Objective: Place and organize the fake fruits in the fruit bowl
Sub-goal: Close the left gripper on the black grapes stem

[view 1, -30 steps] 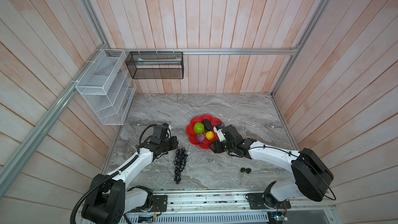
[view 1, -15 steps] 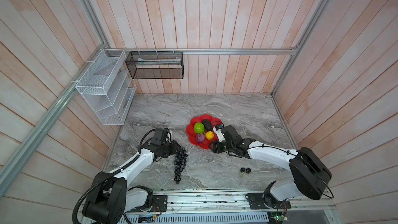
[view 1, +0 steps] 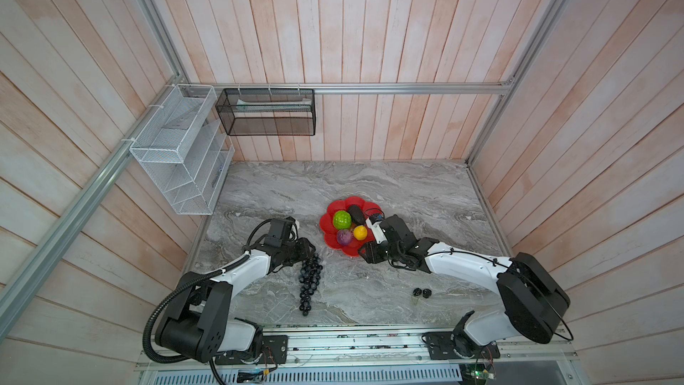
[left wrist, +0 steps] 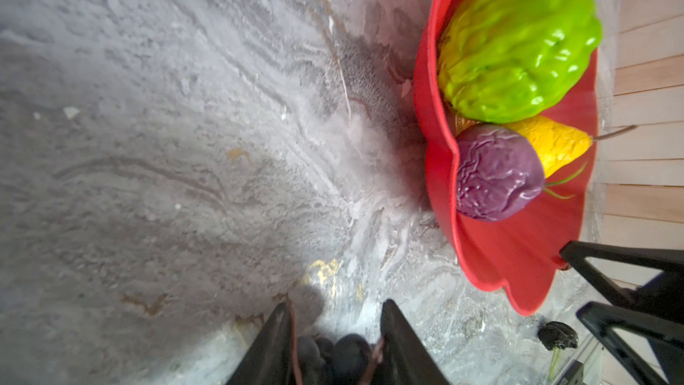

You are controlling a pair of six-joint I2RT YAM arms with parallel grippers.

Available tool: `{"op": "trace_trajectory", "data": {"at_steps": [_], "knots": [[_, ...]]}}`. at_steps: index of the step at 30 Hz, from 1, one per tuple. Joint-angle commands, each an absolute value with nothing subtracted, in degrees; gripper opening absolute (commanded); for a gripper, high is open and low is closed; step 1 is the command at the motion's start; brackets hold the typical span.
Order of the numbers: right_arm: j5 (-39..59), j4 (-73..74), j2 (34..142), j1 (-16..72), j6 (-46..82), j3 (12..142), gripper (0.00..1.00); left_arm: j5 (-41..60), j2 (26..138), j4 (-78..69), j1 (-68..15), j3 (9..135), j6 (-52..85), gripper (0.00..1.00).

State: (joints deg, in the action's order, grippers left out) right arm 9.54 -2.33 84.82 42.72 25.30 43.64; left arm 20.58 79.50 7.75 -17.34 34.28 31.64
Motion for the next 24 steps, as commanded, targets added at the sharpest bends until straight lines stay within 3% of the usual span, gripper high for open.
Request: {"op": "trace_trajectory", "data": {"at_steps": [1,15,24], "knots": [[10.0,-2.5,86.3,43.3,24.9,44.9,0.58,20.7,80.4,3.4,-17.1,34.8,32.3,0.43],[9.8,-2.2,86.0,43.5,24.9,44.5,0.57,23.7,78.7,4.5,-17.1,33.3,33.1,0.25],[9.9,-1.7,85.9,43.7,24.9,44.3,0.57,22.3,74.5,7.8,-17.1,33.0,33.4,0.0]]}}
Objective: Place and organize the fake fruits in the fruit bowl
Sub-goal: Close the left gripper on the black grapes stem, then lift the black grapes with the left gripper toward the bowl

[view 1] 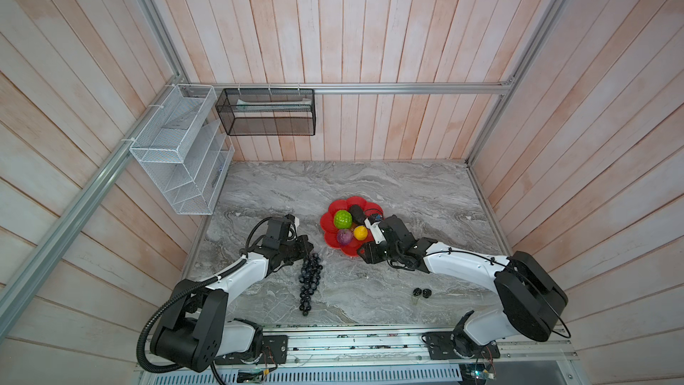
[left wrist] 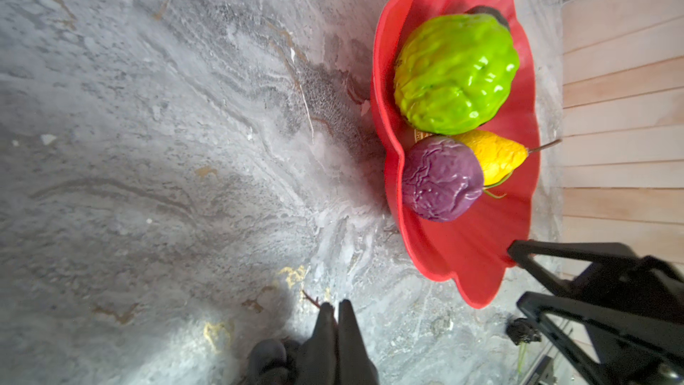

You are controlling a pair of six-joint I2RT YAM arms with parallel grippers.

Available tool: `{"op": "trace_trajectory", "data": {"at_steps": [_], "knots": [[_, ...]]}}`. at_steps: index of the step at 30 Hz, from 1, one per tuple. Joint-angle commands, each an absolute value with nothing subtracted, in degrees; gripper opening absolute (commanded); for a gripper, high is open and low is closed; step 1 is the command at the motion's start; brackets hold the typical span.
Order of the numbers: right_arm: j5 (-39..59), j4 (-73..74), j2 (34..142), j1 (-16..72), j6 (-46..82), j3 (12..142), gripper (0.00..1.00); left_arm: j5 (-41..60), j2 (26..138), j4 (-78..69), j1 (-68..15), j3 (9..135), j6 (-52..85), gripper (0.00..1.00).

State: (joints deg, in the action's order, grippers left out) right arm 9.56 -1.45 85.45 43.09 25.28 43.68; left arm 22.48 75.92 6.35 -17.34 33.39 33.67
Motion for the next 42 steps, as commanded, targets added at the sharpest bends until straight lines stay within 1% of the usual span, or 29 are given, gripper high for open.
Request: {"op": "trace_trajectory", "data": {"at_steps": [1,7,13,17,23,28,35,42], "knots": [[9.8,-1.7,85.8,43.7,24.9,44.2,0.57,22.2,74.0,8.5,-17.1,33.1,33.3,0.0],[9.8,-1.6,85.9,43.8,24.9,44.3,0.57,22.5,70.8,12.8,-17.1,34.4,31.9,0.0],[8.3,-1.7,83.3,43.9,24.8,44.2,0.56,24.6,63.2,20.3,-17.1,36.8,31.4,0.0],[5.6,-1.4,79.2,43.8,23.8,44.1,0.57,26.3,58.3,27.5,-17.2,41.0,31.3,0.0],[1.8,-3.0,74.5,41.9,20.9,45.8,0.57,30.5,56.1,33.3,-17.6,49.2,33.9,0.0],[1.8,-4.1,71.3,38.6,18.0,47.0,0.56,31.2,58.0,33.2,-18.9,56.4,34.7,0.0],[3.1,-2.5,69.1,36.3,17.7,45.8,0.56,33.7,68.1,29.9,-22.0,67.7,32.4,0.0],[2.6,-1.5,67.0,36.2,18.5,43.6,0.57,36.8,74.6,22.5,-24.5,69.5,34.6,0.0]]}}
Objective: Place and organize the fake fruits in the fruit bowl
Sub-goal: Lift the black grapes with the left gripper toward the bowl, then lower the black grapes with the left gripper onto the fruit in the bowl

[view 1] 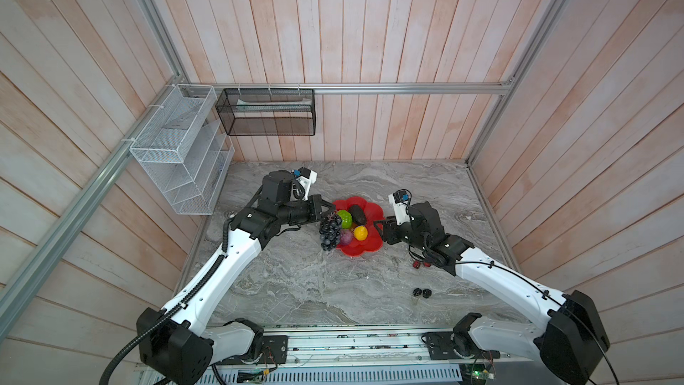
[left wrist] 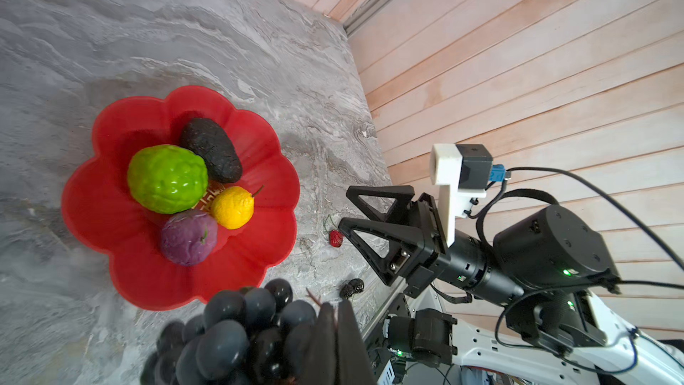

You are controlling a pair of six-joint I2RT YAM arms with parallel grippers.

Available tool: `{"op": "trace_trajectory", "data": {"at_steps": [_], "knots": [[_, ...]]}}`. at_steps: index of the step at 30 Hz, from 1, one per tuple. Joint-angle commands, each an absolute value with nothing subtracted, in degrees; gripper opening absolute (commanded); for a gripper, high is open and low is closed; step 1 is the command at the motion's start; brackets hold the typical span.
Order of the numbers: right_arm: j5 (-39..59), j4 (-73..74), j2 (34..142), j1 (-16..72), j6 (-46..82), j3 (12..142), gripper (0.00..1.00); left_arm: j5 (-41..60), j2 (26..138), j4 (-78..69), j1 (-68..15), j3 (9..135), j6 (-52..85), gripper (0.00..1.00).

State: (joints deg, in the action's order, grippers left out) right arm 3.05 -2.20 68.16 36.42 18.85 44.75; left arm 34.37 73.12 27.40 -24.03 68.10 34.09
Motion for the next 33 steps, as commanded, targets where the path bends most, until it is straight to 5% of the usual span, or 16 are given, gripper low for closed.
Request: {"op": "trace_trajectory", "data": {"at_steps": [1,33], "knots": [[2.5,-1.5,66.8,36.1,18.4,43.4,0.56,37.0,75.6,21.7,-24.7,69.8,34.6,0.0],[2.5,-5.2,59.8,33.5,18.1,39.5,0.57,34.3,94.3,15.3,-34.7,73.4,34.3,0.0]]}}
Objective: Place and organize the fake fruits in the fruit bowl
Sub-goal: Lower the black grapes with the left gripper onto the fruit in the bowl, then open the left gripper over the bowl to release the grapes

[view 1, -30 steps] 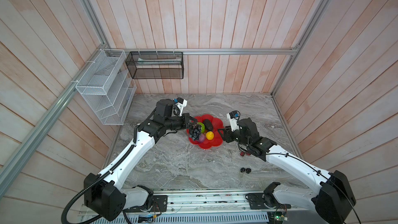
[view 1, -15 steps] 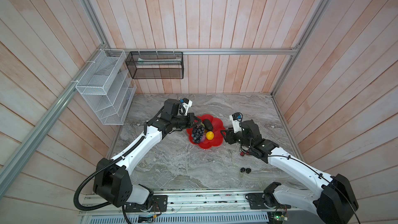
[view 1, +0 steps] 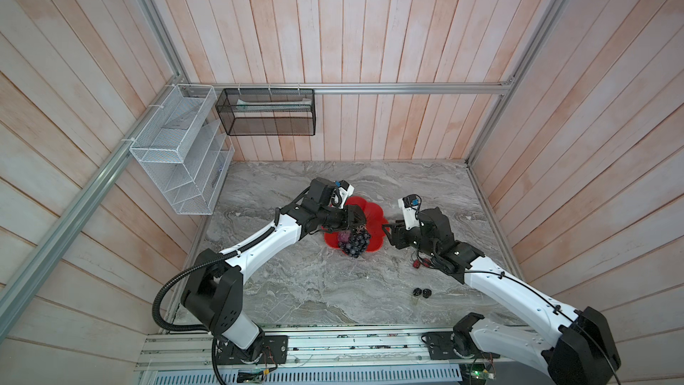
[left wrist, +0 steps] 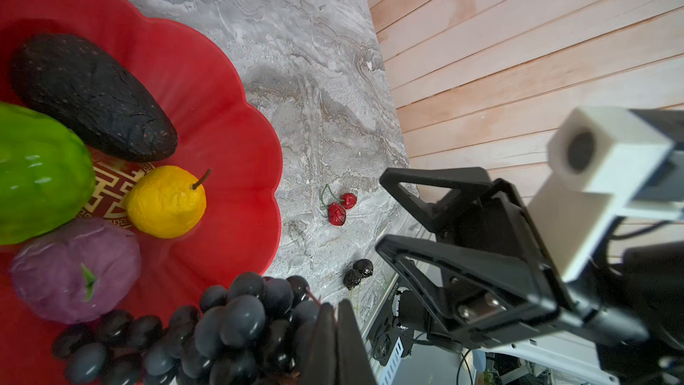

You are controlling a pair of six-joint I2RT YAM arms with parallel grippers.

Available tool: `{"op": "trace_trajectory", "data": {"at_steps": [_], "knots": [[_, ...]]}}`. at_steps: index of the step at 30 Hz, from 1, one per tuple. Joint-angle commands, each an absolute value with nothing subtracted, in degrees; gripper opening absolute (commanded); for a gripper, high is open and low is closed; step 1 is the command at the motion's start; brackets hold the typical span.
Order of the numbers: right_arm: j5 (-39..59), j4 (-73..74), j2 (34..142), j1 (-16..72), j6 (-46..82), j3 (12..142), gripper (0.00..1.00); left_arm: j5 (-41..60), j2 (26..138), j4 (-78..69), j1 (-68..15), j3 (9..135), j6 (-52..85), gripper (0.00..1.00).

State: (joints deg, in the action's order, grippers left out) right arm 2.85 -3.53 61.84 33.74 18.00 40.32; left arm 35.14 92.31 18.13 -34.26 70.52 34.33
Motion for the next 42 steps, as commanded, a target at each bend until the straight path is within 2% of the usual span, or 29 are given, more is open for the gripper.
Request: {"op": "trace_trajectory", "data": {"at_steps": [1,12,21,23,30,35,42], "knots": [[2.1,-5.8,59.0,33.4,18.0,39.4,0.57,34.4,95.5,15.0,-35.0,74.3,34.2,0.0],[1.0,-9.2,52.7,32.8,19.3,36.7,0.57,35.8,107.6,12.4,-35.7,82.7,34.4,0.01],[1.3,-10.7,50.8,32.8,20.3,35.3,0.57,36.8,115.1,10.5,-35.6,87.8,34.5,0.05],[1.4,-10.8,50.9,32.8,20.4,35.2,0.57,37.0,116.6,10.3,-35.6,89.0,34.6,0.09],[1.0,-11.7,50.9,32.8,20.8,35.1,0.58,37.2,119.0,9.7,-35.5,91.0,35.0,0.4],[0.5,-14.1,50.7,32.8,22.5,36.0,0.58,37.2,116.9,10.8,-35.1,91.8,34.7,0.42],[-4.8,-21.2,49.3,32.6,29.9,34.7,0.59,35.2,105.0,10.2,-34.8,83.2,34.0,0.5]]}}
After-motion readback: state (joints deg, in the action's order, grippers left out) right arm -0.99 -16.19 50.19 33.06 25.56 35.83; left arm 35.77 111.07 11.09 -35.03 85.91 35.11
